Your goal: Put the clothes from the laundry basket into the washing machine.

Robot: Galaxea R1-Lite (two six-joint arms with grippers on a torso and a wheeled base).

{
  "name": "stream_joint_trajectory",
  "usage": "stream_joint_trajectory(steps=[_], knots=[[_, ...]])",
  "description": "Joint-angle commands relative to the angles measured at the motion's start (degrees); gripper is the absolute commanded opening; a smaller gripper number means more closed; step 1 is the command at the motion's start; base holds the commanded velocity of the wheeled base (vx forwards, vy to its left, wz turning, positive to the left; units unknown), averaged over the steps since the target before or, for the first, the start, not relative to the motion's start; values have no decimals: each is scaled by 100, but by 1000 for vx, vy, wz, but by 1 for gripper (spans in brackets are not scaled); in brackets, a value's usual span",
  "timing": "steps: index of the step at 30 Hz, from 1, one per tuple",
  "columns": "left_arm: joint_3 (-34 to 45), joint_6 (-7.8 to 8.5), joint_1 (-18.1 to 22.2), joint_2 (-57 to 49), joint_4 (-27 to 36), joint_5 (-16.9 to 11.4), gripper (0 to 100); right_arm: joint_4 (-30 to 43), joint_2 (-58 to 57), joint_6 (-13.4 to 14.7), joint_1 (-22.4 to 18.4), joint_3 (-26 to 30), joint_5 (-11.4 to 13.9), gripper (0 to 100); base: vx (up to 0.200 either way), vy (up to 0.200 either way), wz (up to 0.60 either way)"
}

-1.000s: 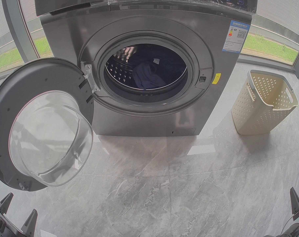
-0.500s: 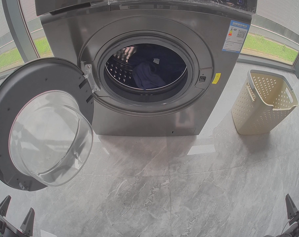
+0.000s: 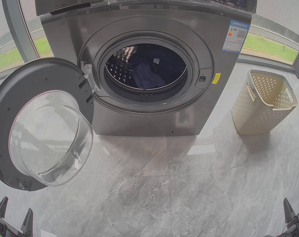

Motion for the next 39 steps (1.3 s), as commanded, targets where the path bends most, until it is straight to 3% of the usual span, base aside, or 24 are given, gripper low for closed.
stream_joint_trajectory(steps=[1, 6, 18, 30, 39], knots=[[101, -30, 15, -143, 2, 11, 100, -2, -66, -4, 3, 101, 6, 100, 0, 0, 0], [101, -127, 6, -143, -7, 29, 100, -2, -66, 5, 3, 101, 14, 100, 0, 0, 0], [101, -206, 6, -143, -7, 20, 100, -2, -66, 5, 3, 101, 6, 100, 0, 200, 0], [101, -206, 6, -143, -7, 11, 100, -2, -66, 5, 3, 101, 6, 100, -150, 0, 0], [101, -206, 6, -143, -7, 2, 100, -2, -66, 5, 3, 101, 6, 100, 0, 0, 0]])
